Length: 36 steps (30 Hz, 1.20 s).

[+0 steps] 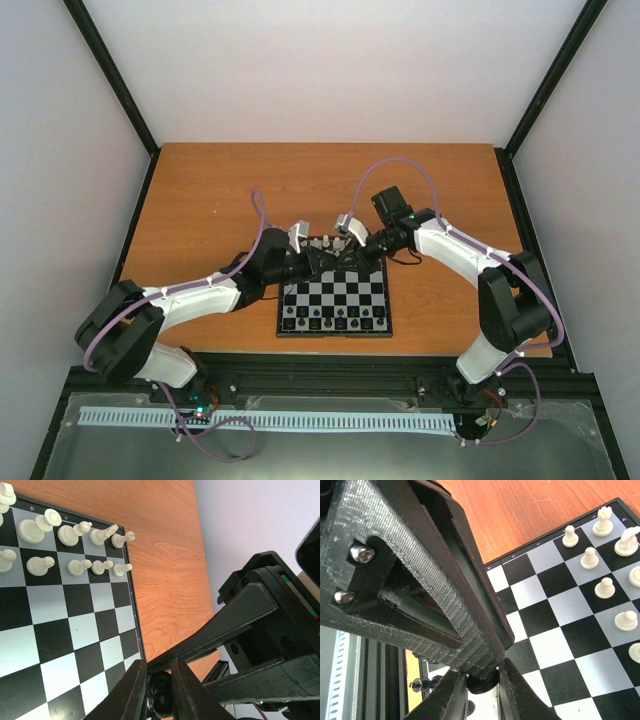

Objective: Set up the chess pieces on the board

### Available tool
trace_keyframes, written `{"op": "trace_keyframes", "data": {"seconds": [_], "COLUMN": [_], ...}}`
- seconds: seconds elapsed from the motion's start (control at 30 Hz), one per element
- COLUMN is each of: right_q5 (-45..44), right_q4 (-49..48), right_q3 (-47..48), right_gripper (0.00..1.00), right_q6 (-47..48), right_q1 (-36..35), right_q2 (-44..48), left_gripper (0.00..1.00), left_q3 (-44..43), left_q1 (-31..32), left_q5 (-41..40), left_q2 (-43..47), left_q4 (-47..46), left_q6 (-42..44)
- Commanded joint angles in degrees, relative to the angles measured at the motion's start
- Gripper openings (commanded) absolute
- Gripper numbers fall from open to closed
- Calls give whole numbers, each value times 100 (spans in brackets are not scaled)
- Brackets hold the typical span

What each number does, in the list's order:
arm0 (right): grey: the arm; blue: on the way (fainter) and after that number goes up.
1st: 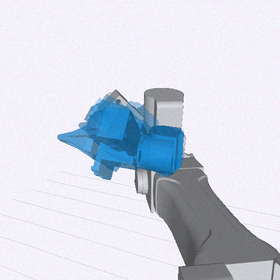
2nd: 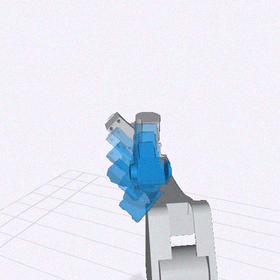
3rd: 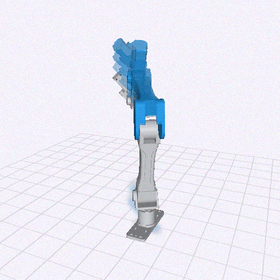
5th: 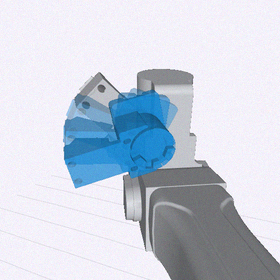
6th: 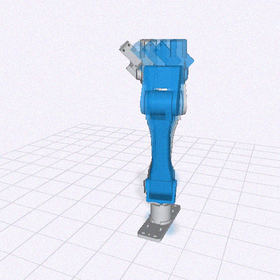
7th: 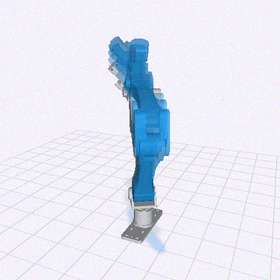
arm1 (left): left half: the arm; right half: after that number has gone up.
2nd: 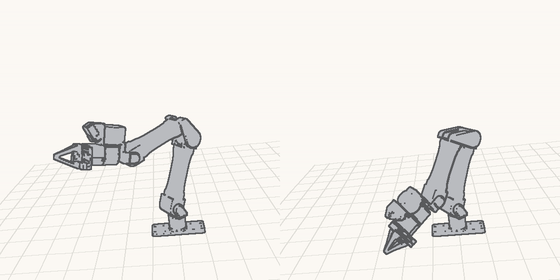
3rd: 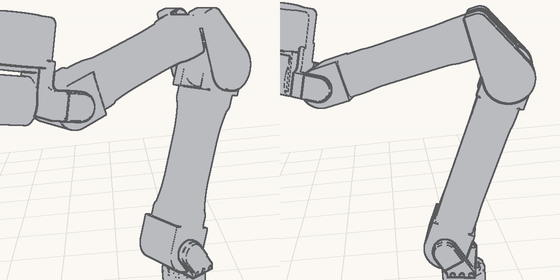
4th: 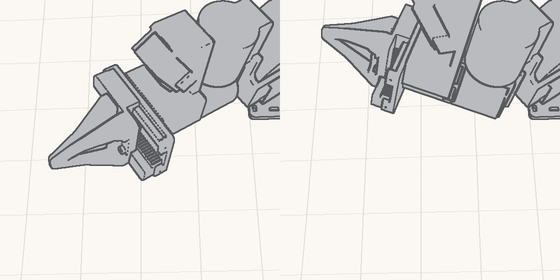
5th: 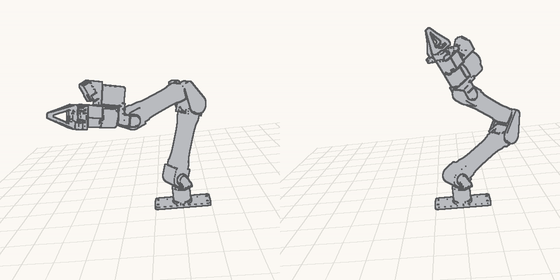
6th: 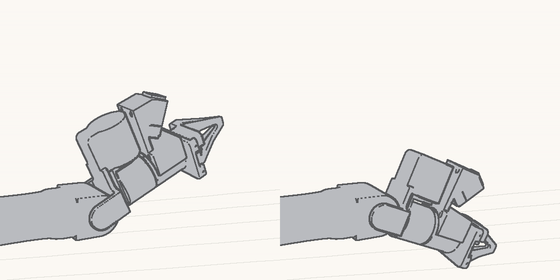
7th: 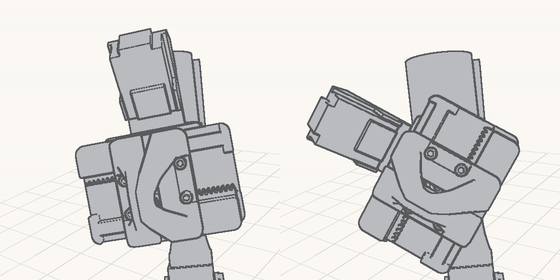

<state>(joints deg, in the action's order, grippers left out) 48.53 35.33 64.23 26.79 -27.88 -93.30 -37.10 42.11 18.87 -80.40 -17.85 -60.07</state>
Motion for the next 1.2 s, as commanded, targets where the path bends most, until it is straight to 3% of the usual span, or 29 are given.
{"op": "trace_keyframes", "data": {"seconds": [0.0, 0.2, 0.43, 0.57, 0.77, 1.17], "right_q5": [91, 68, 268, 231, -462, -829], "right_q4": [-289, -245, 323, 683, 523, 395], "right_q3": [195, 188, 346, 283, -235, -786], "right_gripper": [14, 24, 51, 54, 58, 60], "right_q6": [-369, -439, -158, 6, -108, 11], "right_q1": [41, 45, 580, 878, 934, 1047], "right_q2": [-105, -82, 364, 851, 1987, 2417], "left_gripper": [16, 13, 12, 11, 10, 9], "left_q3": [-64, -211, -481, -668, -1253, -1849], "left_q1": [8, 8, 8, 156, 930, 1248], "left_q5": [57, -170, -817, -1059, -2087, -1868], "left_q2": [-97, 15, 316, 359, 149, -712], "left_q4": [-151, 292, 1411, 1871, 3037, 4007], "left_q6": [-144, 106, 1081, 1757, 3003, 3809]}}
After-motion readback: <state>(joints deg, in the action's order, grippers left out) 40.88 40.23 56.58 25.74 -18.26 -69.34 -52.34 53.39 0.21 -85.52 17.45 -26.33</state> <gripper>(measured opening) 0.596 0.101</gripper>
